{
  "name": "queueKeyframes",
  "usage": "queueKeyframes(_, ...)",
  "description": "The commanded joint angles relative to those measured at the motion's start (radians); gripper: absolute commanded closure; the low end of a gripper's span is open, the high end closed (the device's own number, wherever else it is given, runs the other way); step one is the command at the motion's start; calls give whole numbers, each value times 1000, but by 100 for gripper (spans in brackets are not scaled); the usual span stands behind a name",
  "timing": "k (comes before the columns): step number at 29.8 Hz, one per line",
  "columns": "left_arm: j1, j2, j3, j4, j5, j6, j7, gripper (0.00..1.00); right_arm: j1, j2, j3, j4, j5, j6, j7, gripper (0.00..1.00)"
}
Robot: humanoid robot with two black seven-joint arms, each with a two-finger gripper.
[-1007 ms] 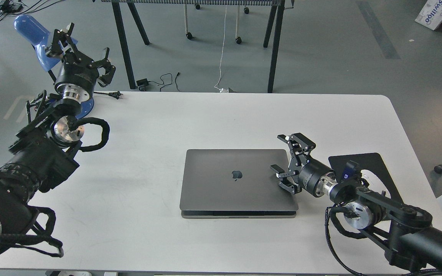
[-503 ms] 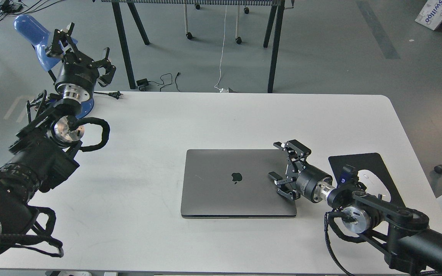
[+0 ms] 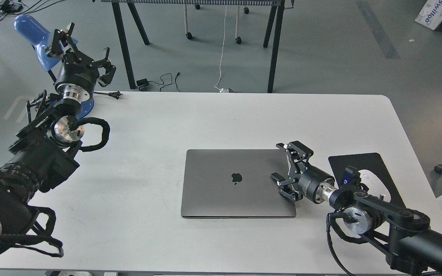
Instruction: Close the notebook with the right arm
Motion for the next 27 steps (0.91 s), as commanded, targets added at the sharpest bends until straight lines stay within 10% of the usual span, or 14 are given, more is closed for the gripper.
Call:
queueKeyframes(1,0,0,0,2,0,0,0,0,-1,0,-1,-1,0,0,0,0)
queueKeyframes(19,0,0,0,0,-2,0,0,0,4,1,23,4,0,2,10,0)
queueKeyframes(27,0,0,0,0,-2,0,0,0,31,-9,348,7,3,14,11,0)
